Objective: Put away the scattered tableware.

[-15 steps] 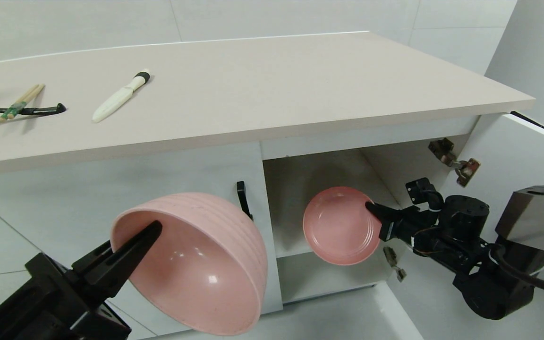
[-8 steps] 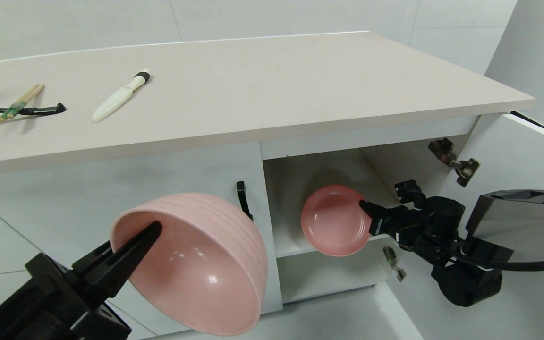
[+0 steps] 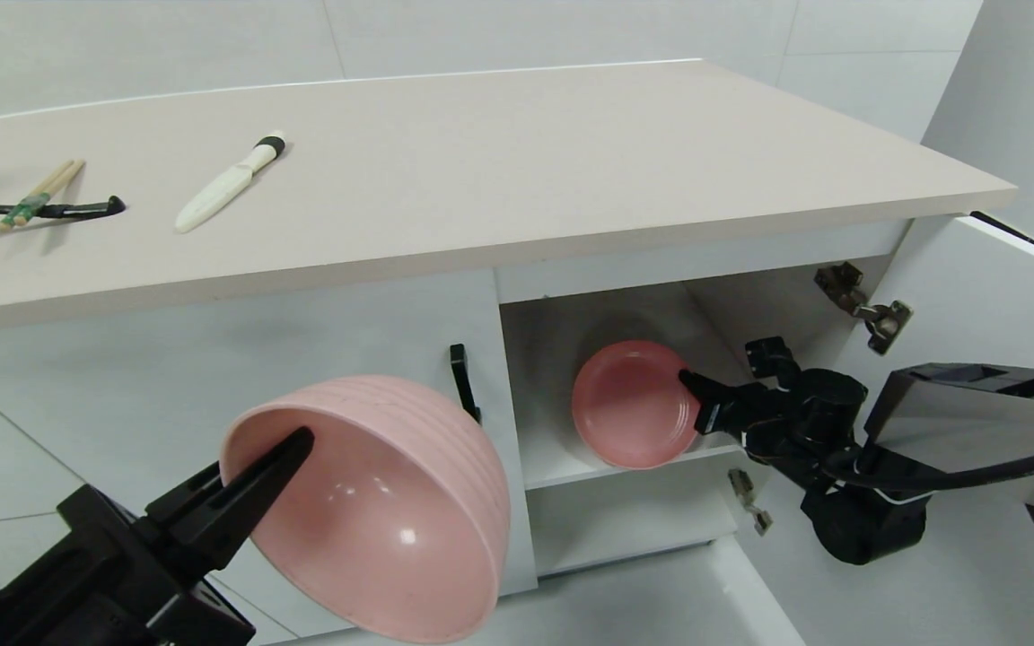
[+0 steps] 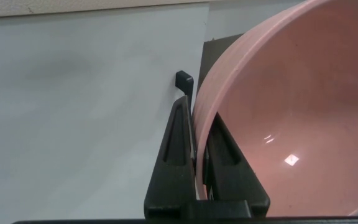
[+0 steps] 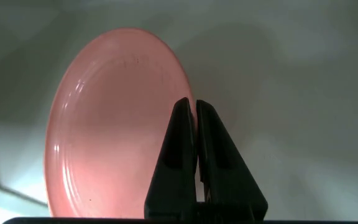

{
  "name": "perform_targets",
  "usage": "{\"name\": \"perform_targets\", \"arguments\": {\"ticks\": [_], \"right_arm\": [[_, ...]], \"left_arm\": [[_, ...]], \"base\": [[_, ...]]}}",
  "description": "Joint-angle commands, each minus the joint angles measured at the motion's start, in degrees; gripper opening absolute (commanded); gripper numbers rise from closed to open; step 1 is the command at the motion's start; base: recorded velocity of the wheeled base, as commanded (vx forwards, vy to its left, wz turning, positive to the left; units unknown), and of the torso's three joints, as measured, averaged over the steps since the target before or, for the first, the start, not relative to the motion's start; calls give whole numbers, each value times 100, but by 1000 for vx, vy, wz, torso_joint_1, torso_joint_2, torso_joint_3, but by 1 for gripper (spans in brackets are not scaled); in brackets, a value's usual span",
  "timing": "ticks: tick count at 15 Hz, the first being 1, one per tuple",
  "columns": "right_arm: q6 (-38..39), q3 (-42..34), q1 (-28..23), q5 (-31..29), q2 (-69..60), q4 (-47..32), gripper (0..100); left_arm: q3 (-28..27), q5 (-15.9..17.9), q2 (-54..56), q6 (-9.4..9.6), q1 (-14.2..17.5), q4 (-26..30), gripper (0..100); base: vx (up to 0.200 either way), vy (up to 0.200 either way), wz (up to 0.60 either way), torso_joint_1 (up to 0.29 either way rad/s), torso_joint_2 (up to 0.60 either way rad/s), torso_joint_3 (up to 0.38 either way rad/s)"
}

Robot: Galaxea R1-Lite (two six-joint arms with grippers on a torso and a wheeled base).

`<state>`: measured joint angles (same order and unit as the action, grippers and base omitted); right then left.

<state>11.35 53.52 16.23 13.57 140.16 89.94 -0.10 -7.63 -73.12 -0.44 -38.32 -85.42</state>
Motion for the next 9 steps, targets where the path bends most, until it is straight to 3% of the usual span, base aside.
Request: {"name": "perform_targets", "arguments": {"ticks": [1,7,8,9], "right_arm": [[-1,273,3,-3,267,6,0],[-1,695,3,-12,504,6,0],[-1,722,12,-12,530,6,100],[-1,792,3,-21,601,6,100]], "left_arm": [[1,-2,-9,0,-1,-10,0],[1,-2,-27,-9,-1,-10,0],[1,-2,-27,-9,-1,-10,0],[1,-2,-36,-9,-1,-10,0]], "base": [[0,0,0,0,0,0],[0,0,0,0,0,0],[0,0,0,0,0,0],[0,0,0,0,0,0]]}}
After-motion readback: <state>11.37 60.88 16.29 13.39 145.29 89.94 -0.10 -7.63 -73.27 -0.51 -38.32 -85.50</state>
